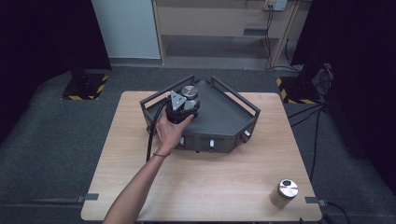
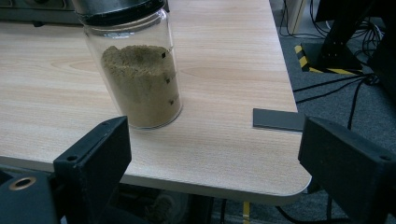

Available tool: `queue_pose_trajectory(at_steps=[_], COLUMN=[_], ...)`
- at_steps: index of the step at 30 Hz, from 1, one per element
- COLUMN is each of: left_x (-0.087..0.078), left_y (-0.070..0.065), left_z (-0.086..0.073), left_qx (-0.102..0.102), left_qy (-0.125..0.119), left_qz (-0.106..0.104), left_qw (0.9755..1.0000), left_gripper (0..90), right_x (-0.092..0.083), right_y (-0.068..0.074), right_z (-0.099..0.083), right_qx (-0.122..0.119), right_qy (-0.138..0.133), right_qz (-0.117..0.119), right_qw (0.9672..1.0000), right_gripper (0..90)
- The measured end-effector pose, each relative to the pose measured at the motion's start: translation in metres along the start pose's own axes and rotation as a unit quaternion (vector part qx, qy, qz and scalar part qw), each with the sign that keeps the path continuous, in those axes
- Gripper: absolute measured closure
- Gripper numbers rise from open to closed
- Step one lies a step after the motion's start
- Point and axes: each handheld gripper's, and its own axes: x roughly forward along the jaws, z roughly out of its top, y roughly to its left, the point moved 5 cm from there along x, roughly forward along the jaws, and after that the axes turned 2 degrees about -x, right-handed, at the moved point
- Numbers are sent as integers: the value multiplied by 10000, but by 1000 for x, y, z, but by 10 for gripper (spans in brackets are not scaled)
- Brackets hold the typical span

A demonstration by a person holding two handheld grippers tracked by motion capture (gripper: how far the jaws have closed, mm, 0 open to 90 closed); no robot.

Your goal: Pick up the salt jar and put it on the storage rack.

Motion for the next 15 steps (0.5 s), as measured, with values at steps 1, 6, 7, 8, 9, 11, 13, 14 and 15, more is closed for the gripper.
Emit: queue_pose_trajectory(at_steps=[1,6,7,8,9,11,13,14,15], left_x=[0,3,3,3,3,4,4,4,4], left_y=[0,2,3,3,3,3,4,4,5], left_z=[1,9,11,11,13,13,15,15,15], left_qx=[-25,-128,-162,-183,-220,-218,-251,-251,-277], left_qy=[27,384,458,491,552,571,640,640,662], left_qz=[4,47,44,52,70,73,53,53,36], left_qw=[10000,9992,9988,9986,9982,9981,9976,9976,9974], left_gripper=[301,300,300,300,300,300,299,299,299], right_x=[0,1,1,1,1,1,1,1,1], right_y=[0,-1,0,0,0,0,0,0,0], right_z=[0,0,0,0,0,0,0,0,0], right_qx=[2,6,0,0,-5,3,6,6,-1], right_qy=[-3,3,4,4,1,-8,-20,-20,-24], right_qz=[-2,21,25,25,30,23,18,18,25], right_qw=[10000,10000,10000,10000,10000,10000,10000,10000,10000], right_gripper=[96,96,96,96,96,96,96,96,96])
